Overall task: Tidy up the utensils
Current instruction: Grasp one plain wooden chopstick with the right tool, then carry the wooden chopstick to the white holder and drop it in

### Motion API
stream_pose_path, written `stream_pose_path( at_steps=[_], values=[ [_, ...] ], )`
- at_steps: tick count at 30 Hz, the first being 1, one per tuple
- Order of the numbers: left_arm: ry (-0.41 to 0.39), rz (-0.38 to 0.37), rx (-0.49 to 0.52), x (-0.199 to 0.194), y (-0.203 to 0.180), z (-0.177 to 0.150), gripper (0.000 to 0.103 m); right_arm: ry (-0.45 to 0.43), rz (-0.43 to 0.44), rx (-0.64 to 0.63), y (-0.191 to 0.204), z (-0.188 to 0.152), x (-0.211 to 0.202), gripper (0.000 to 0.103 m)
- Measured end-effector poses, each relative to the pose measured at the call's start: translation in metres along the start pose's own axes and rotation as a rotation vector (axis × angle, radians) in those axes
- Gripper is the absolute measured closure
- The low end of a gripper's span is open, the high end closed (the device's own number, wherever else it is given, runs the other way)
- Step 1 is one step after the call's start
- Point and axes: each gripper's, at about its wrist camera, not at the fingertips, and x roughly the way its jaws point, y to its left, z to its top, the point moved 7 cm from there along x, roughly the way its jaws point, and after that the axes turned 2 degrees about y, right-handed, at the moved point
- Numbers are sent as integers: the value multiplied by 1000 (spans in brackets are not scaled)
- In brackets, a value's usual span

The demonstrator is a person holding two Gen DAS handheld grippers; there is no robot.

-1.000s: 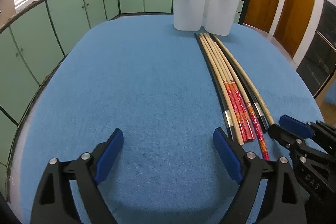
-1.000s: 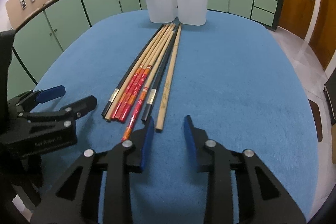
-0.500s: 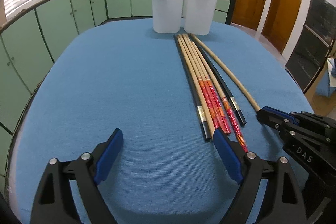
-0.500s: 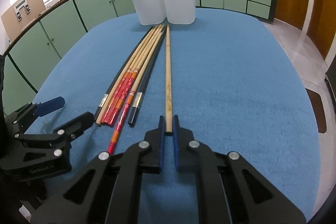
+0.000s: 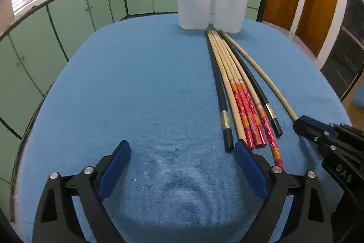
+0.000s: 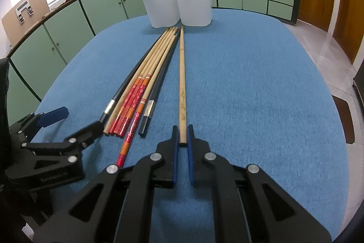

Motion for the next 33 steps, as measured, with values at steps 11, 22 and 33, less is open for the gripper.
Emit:
stream_pose_path(
  at_steps=[11, 22, 33],
  values=[
    [-29, -50, 22, -3, -9, 3, 57, 3, 13, 10, -2, 0, 1, 96],
    [-55, -117, 3, -8, -16, 6, 97, -23, -5, -1, 0, 1, -5, 97],
    [-250, -122, 33, -98, 5, 59, 97, -209, 15, -17, -16, 57, -92, 97]
  ],
)
